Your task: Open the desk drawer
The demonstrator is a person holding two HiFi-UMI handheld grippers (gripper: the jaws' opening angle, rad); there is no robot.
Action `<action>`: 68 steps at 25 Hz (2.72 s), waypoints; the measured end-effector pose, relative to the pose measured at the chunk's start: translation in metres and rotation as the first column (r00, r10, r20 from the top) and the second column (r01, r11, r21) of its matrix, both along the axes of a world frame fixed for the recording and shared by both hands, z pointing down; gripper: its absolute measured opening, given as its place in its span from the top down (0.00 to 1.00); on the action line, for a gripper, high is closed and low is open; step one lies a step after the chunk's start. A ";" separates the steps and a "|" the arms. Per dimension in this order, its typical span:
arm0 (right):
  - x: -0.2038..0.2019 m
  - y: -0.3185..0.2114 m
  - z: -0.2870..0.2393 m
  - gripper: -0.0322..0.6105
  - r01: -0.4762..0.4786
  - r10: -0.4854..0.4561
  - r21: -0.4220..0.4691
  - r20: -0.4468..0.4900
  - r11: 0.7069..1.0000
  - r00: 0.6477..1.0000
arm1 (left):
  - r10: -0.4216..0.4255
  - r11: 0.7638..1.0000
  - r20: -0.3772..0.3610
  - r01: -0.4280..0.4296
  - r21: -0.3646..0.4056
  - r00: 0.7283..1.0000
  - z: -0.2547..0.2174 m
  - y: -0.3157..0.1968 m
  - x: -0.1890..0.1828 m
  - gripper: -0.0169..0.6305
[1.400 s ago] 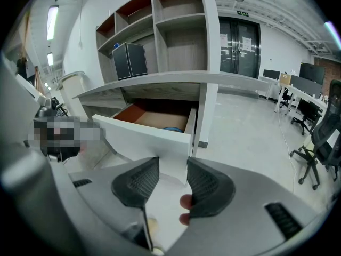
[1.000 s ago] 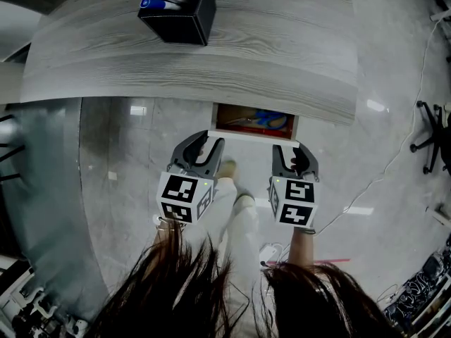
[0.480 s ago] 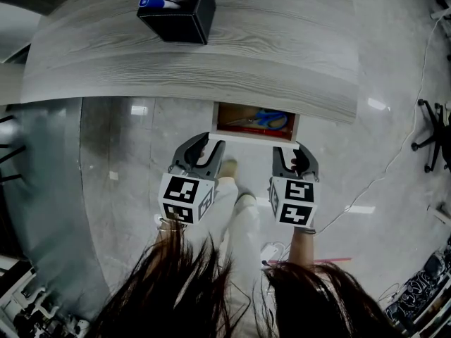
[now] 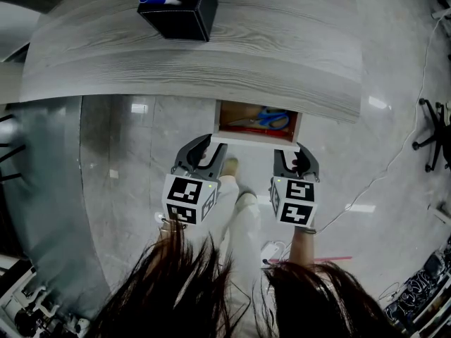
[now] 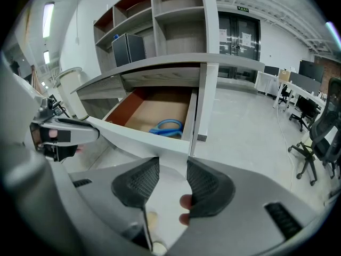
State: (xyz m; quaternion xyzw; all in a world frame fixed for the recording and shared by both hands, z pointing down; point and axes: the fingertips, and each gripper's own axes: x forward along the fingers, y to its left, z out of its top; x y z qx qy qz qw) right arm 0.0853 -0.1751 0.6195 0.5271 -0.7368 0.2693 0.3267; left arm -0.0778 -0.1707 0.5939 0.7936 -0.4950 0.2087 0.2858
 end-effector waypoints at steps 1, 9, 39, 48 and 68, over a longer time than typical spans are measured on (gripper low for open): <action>0.000 0.000 0.001 0.69 -0.001 0.001 -0.002 0.000 1.000 1.000 | 0.001 1.000 0.001 -0.001 -0.001 1.000 0.001 0.000 0.000 0.79; 0.002 0.005 0.009 0.69 -0.005 0.005 -0.012 -0.010 1.000 1.000 | 0.011 1.000 0.005 -0.011 -0.015 1.000 0.008 0.006 0.000 0.79; 0.003 0.006 0.022 0.69 0.011 -0.012 -0.012 -0.022 1.000 1.000 | 0.017 1.000 0.032 -0.017 -0.022 0.999 0.023 0.010 0.001 0.79; 0.002 0.008 0.021 0.69 0.026 -0.027 -0.016 -0.029 1.000 0.999 | -0.005 1.000 0.033 0.006 -0.030 0.999 0.025 0.013 0.000 0.79; -0.006 0.052 0.029 0.70 0.080 -0.080 -0.070 -0.003 0.994 0.997 | -0.044 0.998 0.058 0.046 -0.033 0.997 0.023 0.043 -0.002 0.79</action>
